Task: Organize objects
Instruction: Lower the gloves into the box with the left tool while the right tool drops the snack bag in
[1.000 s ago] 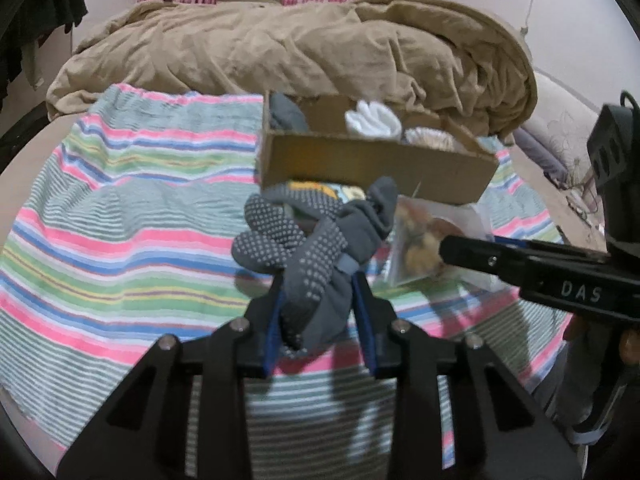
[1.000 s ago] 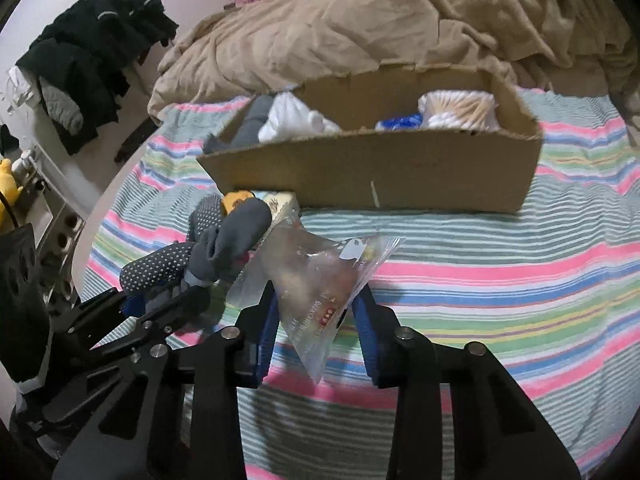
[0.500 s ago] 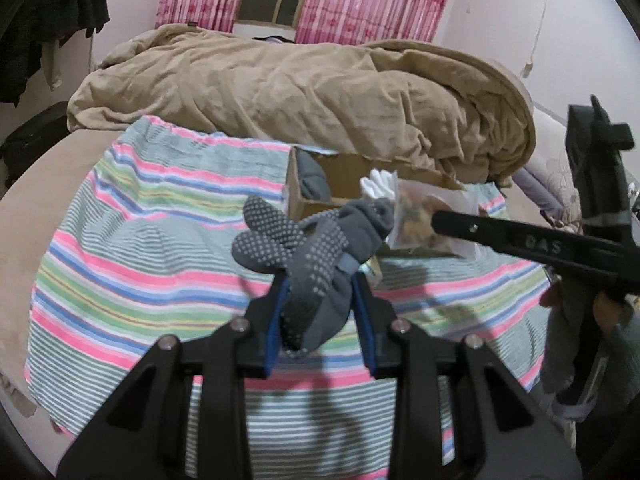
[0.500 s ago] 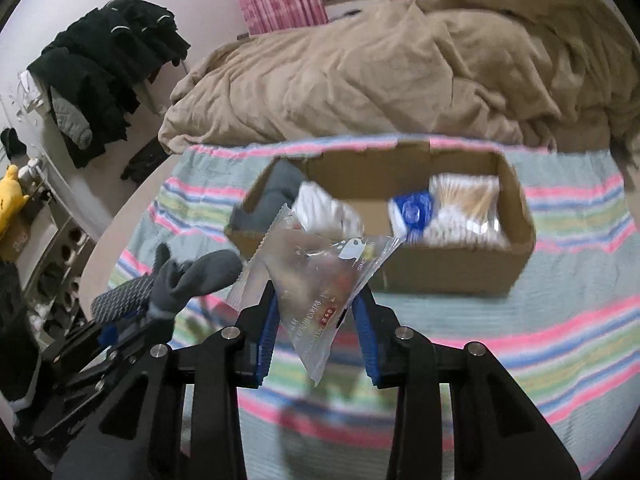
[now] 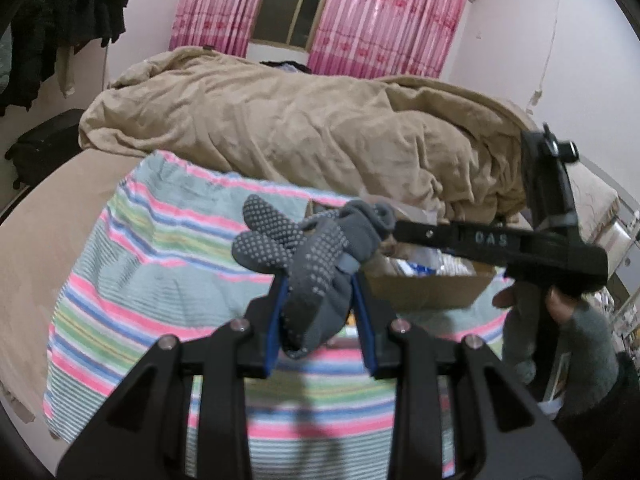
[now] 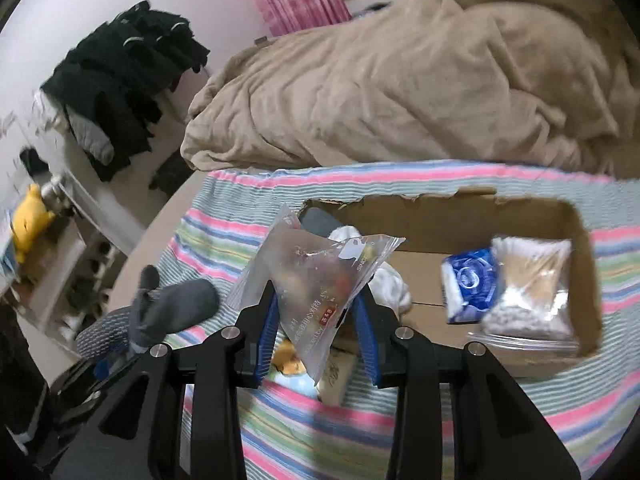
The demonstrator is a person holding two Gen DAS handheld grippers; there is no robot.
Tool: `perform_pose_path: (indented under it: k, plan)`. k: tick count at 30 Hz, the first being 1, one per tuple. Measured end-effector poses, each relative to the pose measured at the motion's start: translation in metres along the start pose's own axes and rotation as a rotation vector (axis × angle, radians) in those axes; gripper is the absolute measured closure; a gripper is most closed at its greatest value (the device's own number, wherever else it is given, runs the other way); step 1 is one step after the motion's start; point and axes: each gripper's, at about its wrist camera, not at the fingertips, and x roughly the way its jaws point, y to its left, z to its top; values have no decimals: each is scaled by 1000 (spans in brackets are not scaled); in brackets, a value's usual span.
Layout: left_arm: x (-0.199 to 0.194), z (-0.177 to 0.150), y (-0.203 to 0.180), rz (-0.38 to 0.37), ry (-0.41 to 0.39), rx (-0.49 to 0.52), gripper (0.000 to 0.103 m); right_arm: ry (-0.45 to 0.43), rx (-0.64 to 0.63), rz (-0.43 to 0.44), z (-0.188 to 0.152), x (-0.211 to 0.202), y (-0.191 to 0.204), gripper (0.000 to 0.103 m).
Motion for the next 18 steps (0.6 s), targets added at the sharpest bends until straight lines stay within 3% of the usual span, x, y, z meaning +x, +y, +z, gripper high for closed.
perform_pose_path:
  k: [10, 18]
  plan:
    - [23, 33, -28, -21, -5, 16, 70, -122, 16, -100, 11, -49, -25, 65]
    - [62, 48, -66, -64, 22, 52, 70, -137, 38, -153, 13, -56, -58, 65]
